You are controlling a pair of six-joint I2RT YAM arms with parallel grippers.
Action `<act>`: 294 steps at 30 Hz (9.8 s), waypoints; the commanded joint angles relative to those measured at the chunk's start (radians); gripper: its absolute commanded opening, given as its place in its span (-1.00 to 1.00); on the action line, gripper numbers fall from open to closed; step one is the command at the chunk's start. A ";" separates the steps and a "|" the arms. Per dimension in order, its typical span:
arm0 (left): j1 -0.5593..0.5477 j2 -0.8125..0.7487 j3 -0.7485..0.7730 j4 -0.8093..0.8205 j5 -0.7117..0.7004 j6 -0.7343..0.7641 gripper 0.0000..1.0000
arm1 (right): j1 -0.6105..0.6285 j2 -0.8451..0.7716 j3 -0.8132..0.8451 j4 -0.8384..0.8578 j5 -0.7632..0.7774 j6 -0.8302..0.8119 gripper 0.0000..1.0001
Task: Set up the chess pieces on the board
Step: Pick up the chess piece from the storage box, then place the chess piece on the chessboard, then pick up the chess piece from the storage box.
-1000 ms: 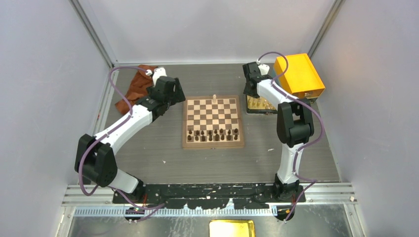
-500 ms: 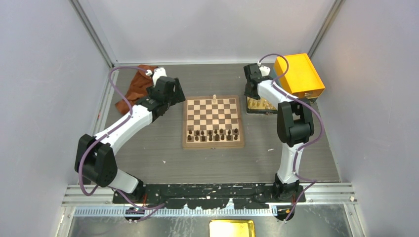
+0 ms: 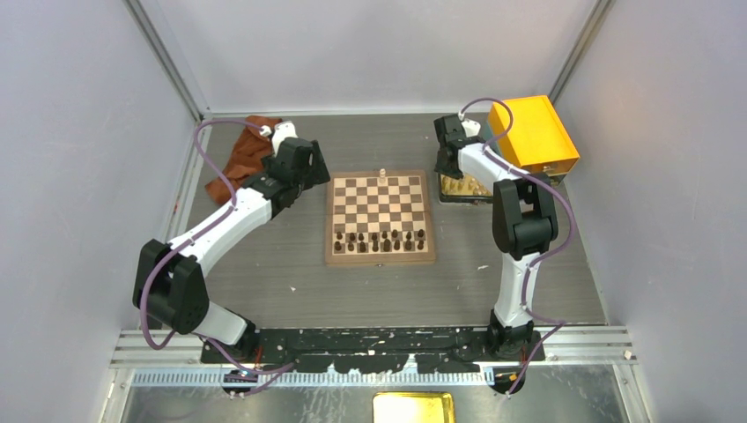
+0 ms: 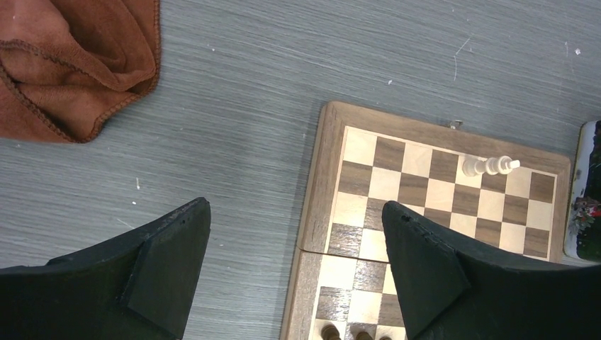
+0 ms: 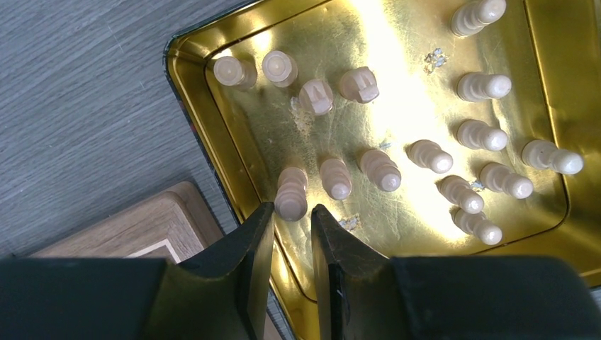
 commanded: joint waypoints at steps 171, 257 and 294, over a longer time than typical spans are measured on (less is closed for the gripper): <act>-0.001 -0.056 0.016 -0.044 -0.085 -0.040 0.76 | 0.374 0.254 0.596 -0.246 -0.131 -0.130 -0.98; -0.001 -0.030 0.016 -0.041 -0.082 -0.062 0.76 | 0.361 0.215 0.608 -0.230 -0.149 -0.173 -0.22; -0.002 0.162 0.175 -0.030 -0.054 -0.066 0.75 | 0.104 -0.182 0.252 -0.111 0.093 -0.169 -0.29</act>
